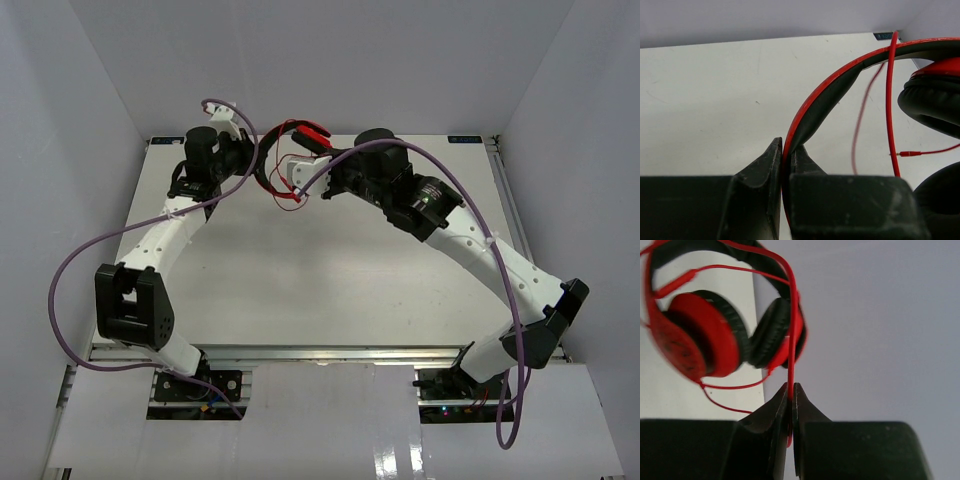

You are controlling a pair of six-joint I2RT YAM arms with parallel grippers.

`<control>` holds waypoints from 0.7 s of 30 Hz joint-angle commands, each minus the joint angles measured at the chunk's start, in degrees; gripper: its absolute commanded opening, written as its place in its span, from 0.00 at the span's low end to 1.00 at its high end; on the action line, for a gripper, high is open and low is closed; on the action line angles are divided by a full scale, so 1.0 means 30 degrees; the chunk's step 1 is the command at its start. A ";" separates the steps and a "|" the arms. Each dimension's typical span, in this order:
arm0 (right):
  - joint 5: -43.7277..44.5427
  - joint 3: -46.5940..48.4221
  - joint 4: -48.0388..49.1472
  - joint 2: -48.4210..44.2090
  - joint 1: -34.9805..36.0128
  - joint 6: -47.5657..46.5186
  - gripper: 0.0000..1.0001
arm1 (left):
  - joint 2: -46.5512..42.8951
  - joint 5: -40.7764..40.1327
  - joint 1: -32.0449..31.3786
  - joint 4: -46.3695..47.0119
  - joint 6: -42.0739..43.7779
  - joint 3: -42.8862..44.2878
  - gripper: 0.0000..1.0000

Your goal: Wrap the headphones

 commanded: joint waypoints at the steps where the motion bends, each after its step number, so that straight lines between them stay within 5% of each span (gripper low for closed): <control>1: 0.1139 0.1312 0.2197 -0.0049 -0.0958 -0.0406 0.09 | -0.1384 0.2018 -0.0433 0.1604 0.0855 -0.1753 0.00; 21: -0.4981 0.0213 0.4457 0.1872 -0.6416 0.7474 0.08 | -0.5186 0.5917 -0.1291 0.1771 0.1207 -0.4262 0.00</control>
